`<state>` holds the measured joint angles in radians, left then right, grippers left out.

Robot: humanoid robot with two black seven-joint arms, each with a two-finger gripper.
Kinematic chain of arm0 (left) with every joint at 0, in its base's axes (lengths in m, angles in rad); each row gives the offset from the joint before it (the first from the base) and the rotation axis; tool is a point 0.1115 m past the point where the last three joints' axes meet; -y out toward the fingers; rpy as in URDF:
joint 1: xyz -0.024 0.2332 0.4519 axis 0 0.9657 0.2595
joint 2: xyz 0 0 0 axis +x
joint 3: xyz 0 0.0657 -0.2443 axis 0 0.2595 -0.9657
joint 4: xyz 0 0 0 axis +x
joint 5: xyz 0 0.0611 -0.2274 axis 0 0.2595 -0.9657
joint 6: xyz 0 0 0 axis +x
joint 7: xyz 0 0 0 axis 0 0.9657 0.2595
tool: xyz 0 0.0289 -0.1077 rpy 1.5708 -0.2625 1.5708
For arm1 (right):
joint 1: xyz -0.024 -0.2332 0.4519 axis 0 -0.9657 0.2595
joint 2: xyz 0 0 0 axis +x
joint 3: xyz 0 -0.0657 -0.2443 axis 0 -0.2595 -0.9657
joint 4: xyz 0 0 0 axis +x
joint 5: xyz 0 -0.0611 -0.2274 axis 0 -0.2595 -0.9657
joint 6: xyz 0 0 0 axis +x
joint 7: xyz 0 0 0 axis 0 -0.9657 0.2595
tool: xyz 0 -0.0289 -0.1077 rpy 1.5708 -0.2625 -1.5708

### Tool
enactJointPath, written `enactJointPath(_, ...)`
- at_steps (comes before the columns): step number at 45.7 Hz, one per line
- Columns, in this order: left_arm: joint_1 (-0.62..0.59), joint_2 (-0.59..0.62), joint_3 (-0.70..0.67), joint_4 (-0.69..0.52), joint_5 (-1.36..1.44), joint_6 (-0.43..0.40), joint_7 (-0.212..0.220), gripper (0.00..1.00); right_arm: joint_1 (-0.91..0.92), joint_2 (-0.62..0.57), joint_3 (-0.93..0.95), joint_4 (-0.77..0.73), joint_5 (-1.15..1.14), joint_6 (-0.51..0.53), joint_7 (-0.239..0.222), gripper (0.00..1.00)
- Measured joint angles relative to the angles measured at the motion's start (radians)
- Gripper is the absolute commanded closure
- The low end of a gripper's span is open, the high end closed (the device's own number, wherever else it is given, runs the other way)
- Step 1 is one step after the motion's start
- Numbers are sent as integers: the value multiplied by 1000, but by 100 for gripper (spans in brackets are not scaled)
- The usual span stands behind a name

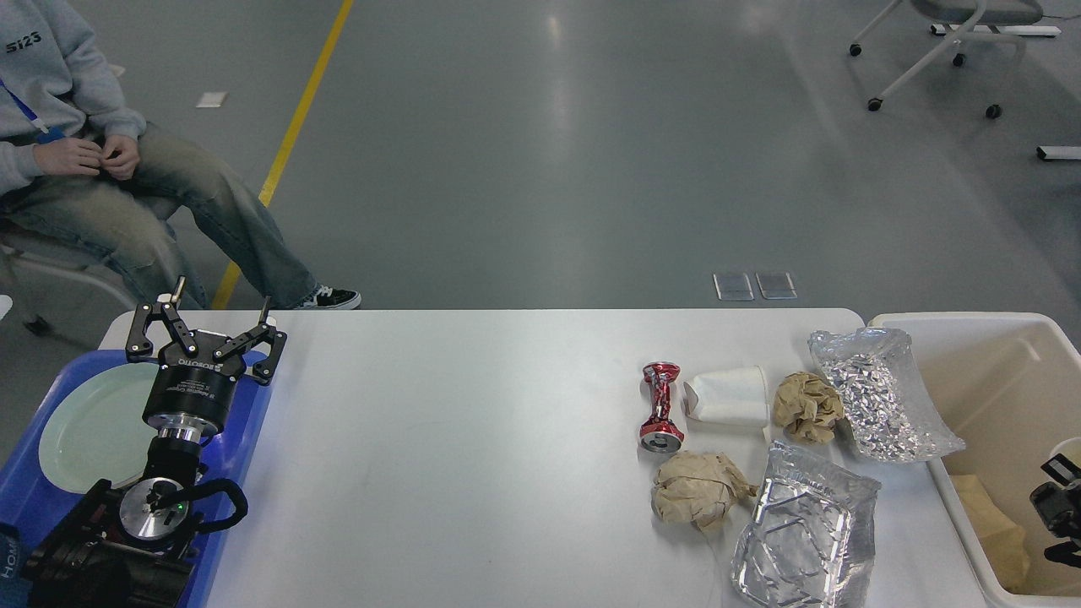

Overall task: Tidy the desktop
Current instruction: 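Raise the right gripper and move it toward the white cup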

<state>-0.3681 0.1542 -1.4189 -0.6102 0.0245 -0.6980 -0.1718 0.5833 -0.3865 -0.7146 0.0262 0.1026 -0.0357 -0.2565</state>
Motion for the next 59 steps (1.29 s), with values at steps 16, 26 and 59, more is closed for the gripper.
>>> enactJointPath(16,0,0,0,0,0,0,0,4,-44,65,4,14,0,-38,-2,62)
enactJointPath(26,0,0,0,1,0,0,0,4,-52,50,13,19,6,-99,2,0)
enactJointPath(59,0,1,0,0,0,0,0,4,672,-380,-101,750,-526,337,-4,0)
